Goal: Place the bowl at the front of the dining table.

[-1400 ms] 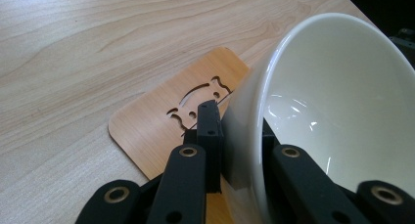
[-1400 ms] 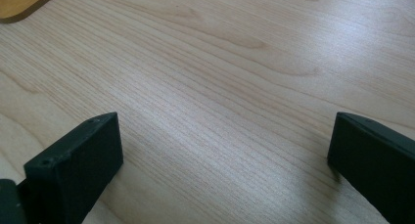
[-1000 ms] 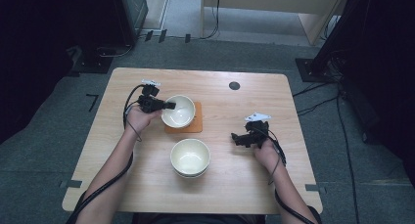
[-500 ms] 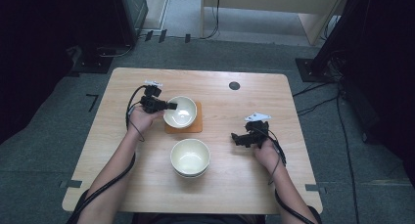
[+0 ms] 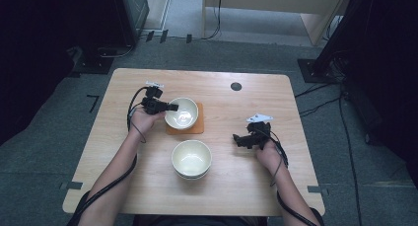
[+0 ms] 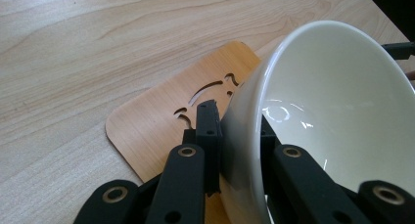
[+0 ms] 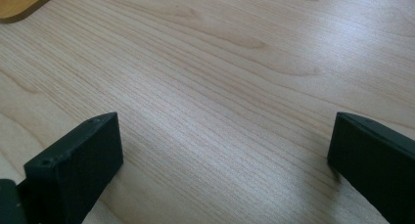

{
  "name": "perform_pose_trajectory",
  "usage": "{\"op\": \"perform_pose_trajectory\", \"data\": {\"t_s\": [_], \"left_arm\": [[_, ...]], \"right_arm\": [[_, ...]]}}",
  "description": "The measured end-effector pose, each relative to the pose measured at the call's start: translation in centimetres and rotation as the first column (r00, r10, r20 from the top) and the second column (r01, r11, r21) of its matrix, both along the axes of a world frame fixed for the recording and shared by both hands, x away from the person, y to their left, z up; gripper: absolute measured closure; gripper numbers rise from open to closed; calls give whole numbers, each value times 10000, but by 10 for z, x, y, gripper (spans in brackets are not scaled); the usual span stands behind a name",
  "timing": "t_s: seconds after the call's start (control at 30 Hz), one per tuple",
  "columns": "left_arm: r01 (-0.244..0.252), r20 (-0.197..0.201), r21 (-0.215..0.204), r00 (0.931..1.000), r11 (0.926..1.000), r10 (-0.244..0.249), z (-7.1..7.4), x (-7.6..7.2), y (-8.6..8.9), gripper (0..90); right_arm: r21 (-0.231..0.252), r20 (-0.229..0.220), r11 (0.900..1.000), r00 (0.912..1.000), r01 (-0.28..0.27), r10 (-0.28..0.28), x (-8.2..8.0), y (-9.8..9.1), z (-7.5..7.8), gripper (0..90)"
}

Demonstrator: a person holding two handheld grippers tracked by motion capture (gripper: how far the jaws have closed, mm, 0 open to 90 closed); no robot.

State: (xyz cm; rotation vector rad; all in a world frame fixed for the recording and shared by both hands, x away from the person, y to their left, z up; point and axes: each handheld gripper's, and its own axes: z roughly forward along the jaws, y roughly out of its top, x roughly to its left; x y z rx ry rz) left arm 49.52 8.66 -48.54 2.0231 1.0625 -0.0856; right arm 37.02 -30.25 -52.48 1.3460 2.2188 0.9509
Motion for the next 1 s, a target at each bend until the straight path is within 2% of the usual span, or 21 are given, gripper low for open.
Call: {"op": "perform_pose_trajectory", "data": {"t_s": [0.43,0.53,0.6,0.83,1.0], "left_arm": [[-256,-225,-11,9994,9997,256,-2,1,0,808],[-309,-252,-231,9992,9993,303,-1,2,1,794],[-306,-144,-132,9994,9994,304,-1,1,0,797],[-277,-132,-35,9995,9996,276,-1,0,-1,792],[-148,-261,91,9995,9998,150,-2,0,-4,704]], "right_arm": [[1,2,10000,10000,-1,1,0,0,0,0],[0,2,10000,10000,-4,4,0,0,0,0],[-2,4,10000,10000,-5,5,0,0,0,0],[-12,-1,10000,10000,-13,13,0,0,0,0],[-12,1,10000,10000,-14,14,0,0,0,0]]}}
